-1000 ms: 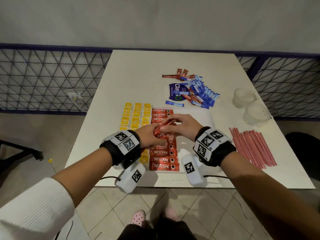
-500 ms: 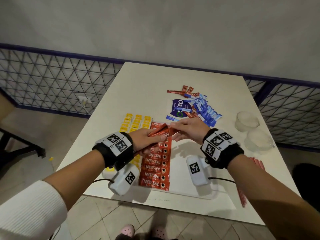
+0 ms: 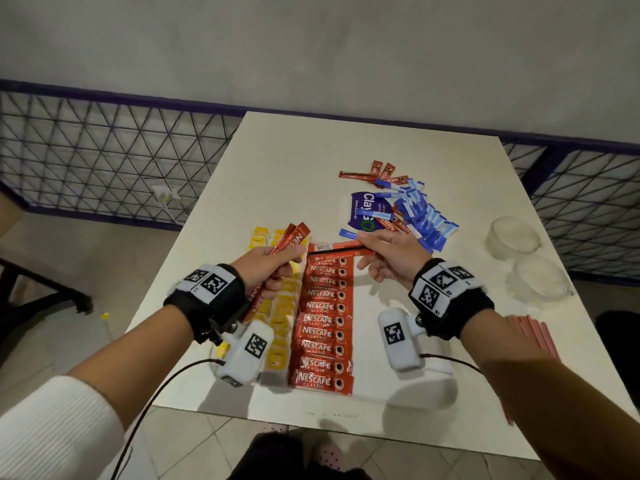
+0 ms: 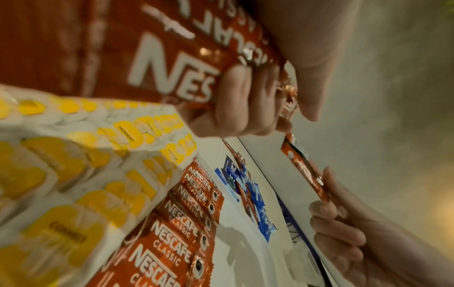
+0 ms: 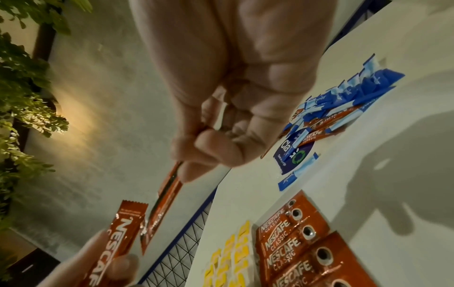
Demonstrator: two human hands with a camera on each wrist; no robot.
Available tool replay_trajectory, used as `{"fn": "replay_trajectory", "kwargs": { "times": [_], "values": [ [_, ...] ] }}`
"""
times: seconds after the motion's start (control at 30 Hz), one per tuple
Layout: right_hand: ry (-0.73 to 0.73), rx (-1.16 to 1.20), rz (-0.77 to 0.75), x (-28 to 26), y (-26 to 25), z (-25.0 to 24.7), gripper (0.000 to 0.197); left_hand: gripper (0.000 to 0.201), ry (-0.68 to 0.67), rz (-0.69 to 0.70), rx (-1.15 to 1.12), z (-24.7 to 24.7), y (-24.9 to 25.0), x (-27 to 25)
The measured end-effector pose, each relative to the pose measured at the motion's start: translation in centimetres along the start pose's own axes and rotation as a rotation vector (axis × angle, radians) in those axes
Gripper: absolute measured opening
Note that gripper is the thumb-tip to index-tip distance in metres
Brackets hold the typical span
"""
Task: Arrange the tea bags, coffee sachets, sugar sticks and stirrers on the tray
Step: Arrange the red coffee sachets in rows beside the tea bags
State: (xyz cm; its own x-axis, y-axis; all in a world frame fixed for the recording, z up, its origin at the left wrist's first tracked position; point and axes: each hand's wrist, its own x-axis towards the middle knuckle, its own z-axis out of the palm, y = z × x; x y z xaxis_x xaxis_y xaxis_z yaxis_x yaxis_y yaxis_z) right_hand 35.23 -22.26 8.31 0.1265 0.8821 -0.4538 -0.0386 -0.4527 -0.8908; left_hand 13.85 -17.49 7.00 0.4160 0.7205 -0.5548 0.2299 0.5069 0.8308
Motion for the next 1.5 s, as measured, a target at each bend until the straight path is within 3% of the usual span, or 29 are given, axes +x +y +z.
{"fn": "replay_trajectory", "kwargs": {
  "times": [0.17, 0.23, 0.33, 0.53, 0.73, 0.83, 0.97, 1.2, 1.3, 1.4, 1.5],
  "values": [
    [-0.032, 0.120, 0.009, 1.9, -0.2, 1.4, 0.017, 0.028, -0.006, -0.050, 0.004, -1.8, 1.7, 2.2],
    [0.012, 0.118, -0.004, 2.6, -0.4, 1.8, 0.009, 0.026, -0.019, -0.062, 0.011, -2.6, 2.4, 3.1],
    [0.051, 0.117, -0.025, 3.4, -0.8, 2.6, 0.016, 0.022, -0.038, -0.066, 0.048, -3.5, 3.3, 4.2],
    [0.128, 0.148, -0.049, 5.0, -1.0, 3.4, 0.021, 0.034, -0.149, -0.049, 0.158, -4.5, 4.7, 6.4],
    [0.139, -0.047, 0.046, 5.2, -0.5, 2.7, 0.012, 0.020, -0.138, -0.010, 0.251, -4.7, 4.7, 7.9],
    [0.190, 0.016, 0.087, 5.3, 0.3, 2.0, 0.015, 0.026, -0.168, -0.010, 0.314, -4.3, 4.4, 8.2],
    [0.255, 0.079, 0.118, 5.5, 1.5, 0.7, 0.025, 0.032, -0.146, -0.019, 0.329, -4.6, 4.2, 8.4],
    [0.279, -0.102, 0.250, 8.6, 3.3, -0.3, 0.036, 0.026, -0.084, -0.046, 0.297, -5.9, 3.1, 8.5],
    [0.260, -0.136, 0.273, 9.5, 4.0, -0.4, 0.031, 0.029, -0.022, -0.060, 0.271, -5.8, 2.7, 8.5],
    [0.239, -0.162, 0.254, 9.9, 4.6, -0.6, 0.013, 0.031, 0.030, -0.069, 0.298, -5.4, 2.5, 8.5],
    [0.238, -0.232, 0.202, 10.5, 4.9, -0.7, 0.018, 0.032, 0.043, -0.077, 0.305, -4.9, 2.3, 8.5]
  ]
}}
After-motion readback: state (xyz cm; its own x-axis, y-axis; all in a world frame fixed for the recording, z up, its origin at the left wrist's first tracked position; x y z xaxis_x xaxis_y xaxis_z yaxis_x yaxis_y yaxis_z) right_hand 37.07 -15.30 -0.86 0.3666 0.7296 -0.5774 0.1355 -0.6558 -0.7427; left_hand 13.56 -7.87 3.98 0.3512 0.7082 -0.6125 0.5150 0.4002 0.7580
